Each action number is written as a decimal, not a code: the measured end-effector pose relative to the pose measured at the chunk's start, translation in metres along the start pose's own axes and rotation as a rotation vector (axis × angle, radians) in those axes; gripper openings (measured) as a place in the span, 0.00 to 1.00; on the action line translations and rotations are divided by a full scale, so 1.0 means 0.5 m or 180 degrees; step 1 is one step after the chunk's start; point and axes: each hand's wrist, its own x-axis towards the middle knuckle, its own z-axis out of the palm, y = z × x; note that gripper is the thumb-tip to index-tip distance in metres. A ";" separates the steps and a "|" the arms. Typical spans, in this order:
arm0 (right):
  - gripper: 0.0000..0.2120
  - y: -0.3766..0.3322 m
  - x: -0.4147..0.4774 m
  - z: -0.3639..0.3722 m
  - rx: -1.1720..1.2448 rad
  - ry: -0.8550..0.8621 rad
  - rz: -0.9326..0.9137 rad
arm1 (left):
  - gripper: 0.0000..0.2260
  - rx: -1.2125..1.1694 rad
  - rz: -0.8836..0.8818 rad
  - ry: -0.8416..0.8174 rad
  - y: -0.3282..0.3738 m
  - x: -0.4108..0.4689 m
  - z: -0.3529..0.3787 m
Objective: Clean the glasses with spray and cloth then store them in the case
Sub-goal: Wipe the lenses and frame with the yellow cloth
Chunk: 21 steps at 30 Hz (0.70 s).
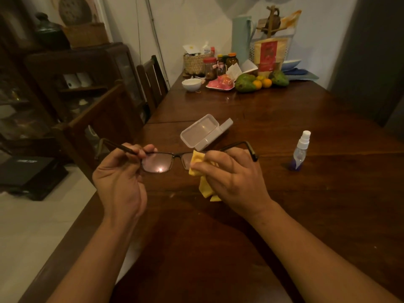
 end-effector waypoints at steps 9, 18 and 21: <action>0.10 -0.048 0.025 -0.006 0.3120 0.0172 0.3054 | 0.20 0.0175 0.0396 -0.0094 -0.007 0.005 -0.004; 0.13 -0.059 0.046 -0.017 0.5810 -0.0478 0.4396 | 0.20 0.0307 0.0425 -0.0206 -0.008 -0.002 0.000; 0.22 -0.058 0.046 -0.026 0.6536 -0.0545 0.4229 | 0.20 0.0322 0.0333 -0.0122 -0.004 -0.003 0.004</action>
